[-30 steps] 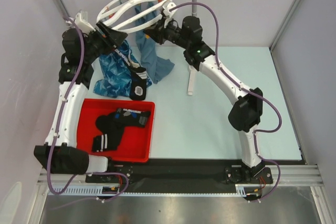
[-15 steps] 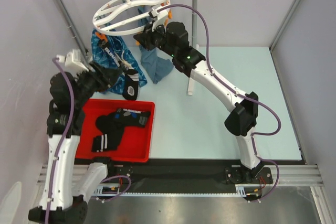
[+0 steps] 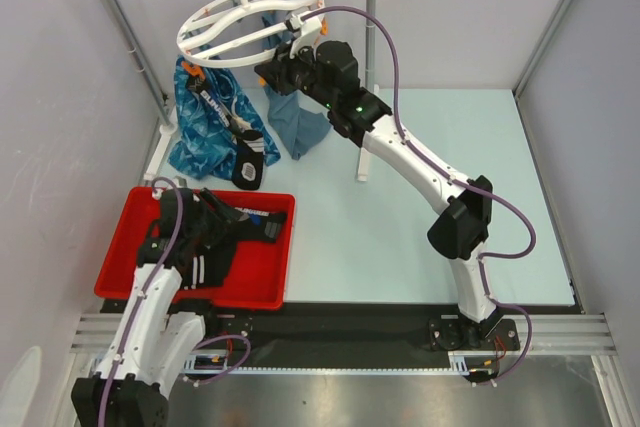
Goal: Clip the socks to the hanger
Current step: Open the clamp on the clothesline, then pick up the sock from the bin.
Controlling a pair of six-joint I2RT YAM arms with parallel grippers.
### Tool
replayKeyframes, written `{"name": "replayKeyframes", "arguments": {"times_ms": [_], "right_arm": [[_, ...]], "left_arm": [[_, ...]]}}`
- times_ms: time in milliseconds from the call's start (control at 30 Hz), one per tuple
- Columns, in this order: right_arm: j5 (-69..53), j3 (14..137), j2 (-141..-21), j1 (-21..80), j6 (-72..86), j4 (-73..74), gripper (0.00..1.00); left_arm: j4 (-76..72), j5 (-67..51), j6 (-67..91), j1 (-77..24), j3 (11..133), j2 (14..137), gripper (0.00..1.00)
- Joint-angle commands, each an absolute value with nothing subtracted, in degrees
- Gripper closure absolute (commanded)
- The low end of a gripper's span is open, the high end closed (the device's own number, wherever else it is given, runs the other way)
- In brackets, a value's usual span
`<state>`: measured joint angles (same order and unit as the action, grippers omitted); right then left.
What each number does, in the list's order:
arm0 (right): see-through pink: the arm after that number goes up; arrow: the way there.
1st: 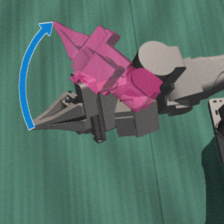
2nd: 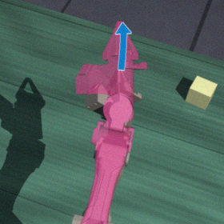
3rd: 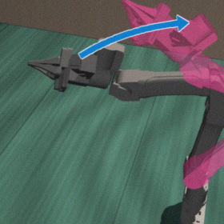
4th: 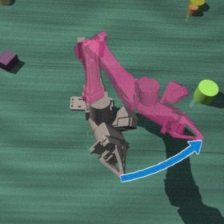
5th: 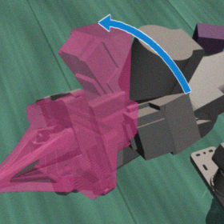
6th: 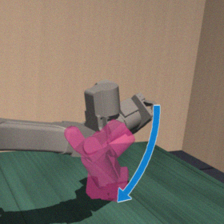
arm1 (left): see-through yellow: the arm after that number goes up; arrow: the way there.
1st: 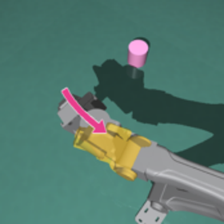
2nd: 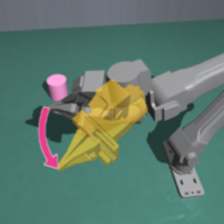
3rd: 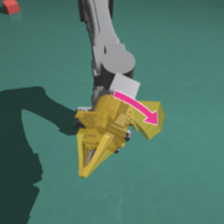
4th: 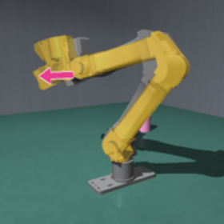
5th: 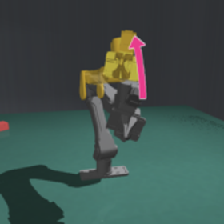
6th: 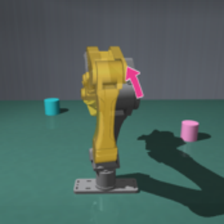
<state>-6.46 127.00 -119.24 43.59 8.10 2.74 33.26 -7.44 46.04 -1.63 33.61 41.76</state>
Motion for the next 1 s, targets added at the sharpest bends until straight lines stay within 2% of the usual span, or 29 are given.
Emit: {"name": "replayKeyframes", "arguments": {"times_ms": [0, 167, 467, 633, 967], "right_arm": [[-6.5, 128.41, -117.6, 44.21, 8.44, 2.2, 1.0], [-7.03, 126.92, -117.07, 44.21, 8.26, 1.67, 1.0], [-7.29, 125.6, -116.63, 44.38, 7.47, 1.76, 1.0], [-7.65, 124.81, -116.54, 44.38, 7.65, 1.5, 1.0], [-8.53, 124.45, -116.54, 44.38, 7.91, 0.88, 1.0]], "left_arm": [[29.27, -1.85, 52.29, -1.49, 33.14, 43.14, 0.38], [28.22, 2.9, 53.7, -0.18, 34.01, 51.13, 0.4], [21.45, 7.03, 47.73, 2.63, 34.89, 55.54, 0.44], [18.03, 3.0, 45.0, 5.8, 33.06, 58.7, 0.4], [12.39, 1.75, 45.44, 6.59, 31.9, 64.59, 0.46]]}}
